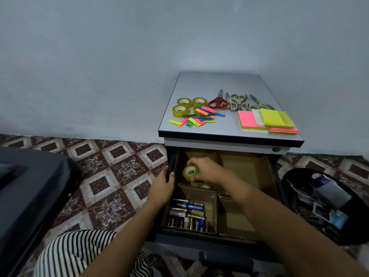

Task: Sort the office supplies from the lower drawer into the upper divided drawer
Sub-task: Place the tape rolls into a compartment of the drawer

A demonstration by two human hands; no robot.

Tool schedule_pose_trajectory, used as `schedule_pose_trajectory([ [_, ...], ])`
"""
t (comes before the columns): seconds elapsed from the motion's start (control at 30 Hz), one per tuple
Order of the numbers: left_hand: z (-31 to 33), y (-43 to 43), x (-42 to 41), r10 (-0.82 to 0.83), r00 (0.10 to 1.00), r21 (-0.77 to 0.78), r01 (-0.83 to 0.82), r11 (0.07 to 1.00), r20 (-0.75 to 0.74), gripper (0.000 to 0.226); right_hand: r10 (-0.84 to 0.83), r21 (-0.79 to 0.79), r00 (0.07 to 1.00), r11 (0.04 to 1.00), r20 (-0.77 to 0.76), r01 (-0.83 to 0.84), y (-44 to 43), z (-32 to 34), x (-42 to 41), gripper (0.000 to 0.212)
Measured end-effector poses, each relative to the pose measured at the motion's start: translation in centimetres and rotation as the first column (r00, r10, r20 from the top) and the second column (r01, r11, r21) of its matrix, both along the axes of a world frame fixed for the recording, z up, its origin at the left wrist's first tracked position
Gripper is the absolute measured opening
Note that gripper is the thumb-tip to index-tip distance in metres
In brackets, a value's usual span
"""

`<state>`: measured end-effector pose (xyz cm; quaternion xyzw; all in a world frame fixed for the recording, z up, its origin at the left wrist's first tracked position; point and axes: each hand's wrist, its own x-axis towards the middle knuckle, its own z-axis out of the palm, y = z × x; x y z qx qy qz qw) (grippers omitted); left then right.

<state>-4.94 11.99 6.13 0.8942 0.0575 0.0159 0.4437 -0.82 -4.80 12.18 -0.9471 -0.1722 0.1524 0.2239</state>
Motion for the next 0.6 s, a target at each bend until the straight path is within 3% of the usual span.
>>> schedule_pose_trajectory([
  [0.17,-0.3,0.3,-0.1,0.012,1.0,-0.038,-0.013,0.999,-0.018,0.046,0.045,-0.151,0.997,0.987,-0.064,-0.054,1.2,-1.7,0.7,0.057],
  [0.43,-0.1,0.2,-0.3,0.027,0.998,-0.06,-0.03,0.998,-0.052,0.048,0.061,-0.171,0.982,0.981,-0.18,-0.093,1.6,-3.0,0.9,0.058],
  [0.6,0.1,0.0,-0.5,0.036,0.999,-0.046,-0.038,0.998,-0.04,0.048,0.036,-0.2,0.98,0.977,-0.197,-0.077,1.8,-3.0,0.9,0.047],
])
